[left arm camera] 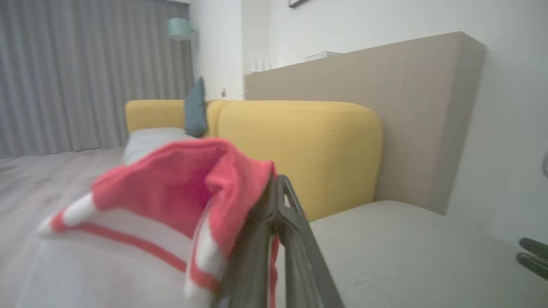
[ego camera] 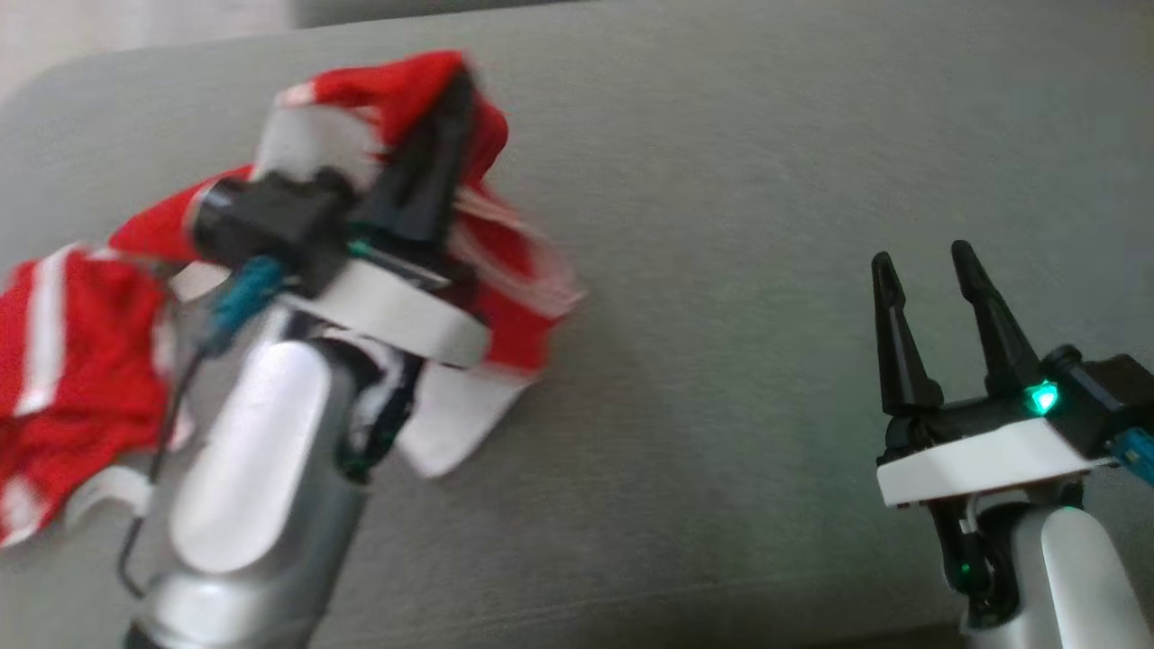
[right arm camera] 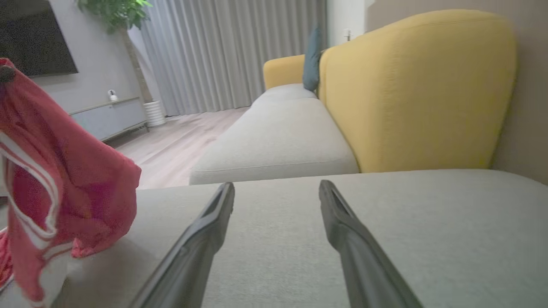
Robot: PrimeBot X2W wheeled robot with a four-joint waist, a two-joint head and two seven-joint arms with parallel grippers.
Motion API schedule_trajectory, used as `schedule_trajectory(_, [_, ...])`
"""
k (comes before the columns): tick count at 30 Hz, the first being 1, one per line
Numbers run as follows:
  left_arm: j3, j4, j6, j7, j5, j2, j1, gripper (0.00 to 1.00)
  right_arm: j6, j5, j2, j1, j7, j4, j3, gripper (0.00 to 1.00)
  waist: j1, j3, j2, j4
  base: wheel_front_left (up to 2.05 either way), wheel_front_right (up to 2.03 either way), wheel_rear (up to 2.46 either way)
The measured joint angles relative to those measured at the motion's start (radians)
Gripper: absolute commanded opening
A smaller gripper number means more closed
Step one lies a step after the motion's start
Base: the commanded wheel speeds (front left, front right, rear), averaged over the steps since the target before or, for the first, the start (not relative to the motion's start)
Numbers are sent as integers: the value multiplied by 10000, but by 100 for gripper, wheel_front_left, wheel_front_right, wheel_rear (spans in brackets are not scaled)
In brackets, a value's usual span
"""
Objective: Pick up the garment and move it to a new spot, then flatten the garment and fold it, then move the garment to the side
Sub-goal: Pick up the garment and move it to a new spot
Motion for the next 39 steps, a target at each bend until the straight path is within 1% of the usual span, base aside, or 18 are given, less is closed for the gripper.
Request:
schedule_trajectory(5, [-951,211,-305,150,63,-510,-699,0,0,295,2,-28,-284,56,92,100,0,424,0,-1182,0,0,0])
schedule_trajectory(6, [-1106,368,-334,215,65,-566,-838,0,0,343,4,-35,-360,82,113,100,0,530,0,-1388,0,0,0])
schedule_trajectory(7, [-1421,767,-403,405,127,-616,-1012,0,0,422,4,-35,-510,151,134,100,0,769,0,-1764,0,0,0])
schedule_trajectory(8, [-1576,1026,-453,493,119,-629,-1036,0,0,426,4,-35,-558,194,144,100,0,896,0,-1922,0,0,0])
schedule_trajectory(12, [-2219,2309,-654,1043,121,-635,-1035,0,0,529,10,-60,-777,330,244,100,2,1417,0,-2421,0,0,0])
schedule_trajectory(14, [-2429,2796,-677,1321,102,-637,-979,0,0,583,13,-89,-840,405,251,100,2,1614,0,-2586,0,0,0])
schedule_trajectory(18, [-2771,3266,-815,1536,12,-637,-800,0,0,583,15,-168,-872,554,247,100,3,1788,0,-2681,0,0,0])
schedule_trajectory(19, [-2888,3285,-846,1507,4,-639,-745,30,0,583,15,-221,-874,598,240,100,3,1792,-1,-2650,0,0,0])
schedule_trajectory(20, [-2987,3275,-848,1383,6,-639,-705,100,0,583,15,-278,-907,627,240,100,2,1779,0,-2599,0,0,0])
schedule_trajectory(25, [-3246,2817,-834,370,136,-625,-600,100,0,537,17,-302,-943,784,192,100,1,1493,0,-2151,0,0,0])
schedule_trajectory(28, [-3223,2305,-646,-180,194,-575,-293,100,0,382,17,-295,-836,790,113,100,1,1245,0,-1790,0,0,0])
schedule_trajectory(31, [-2934,1870,-240,-635,192,-407,213,100,0,215,17,-275,-692,782,52,100,1,982,0,-1380,0,0,0])
schedule_trajectory(36, [-1781,1419,650,-1118,-90,63,874,100,0,35,13,-225,-397,663,-73,100,0,570,0,-637,0,0,0])
schedule_trajectory(39, [-1104,1267,1087,-1287,-270,280,1149,100,0,-88,15,-216,-207,569,-88,100,0,350,0,-220,0,0,0])
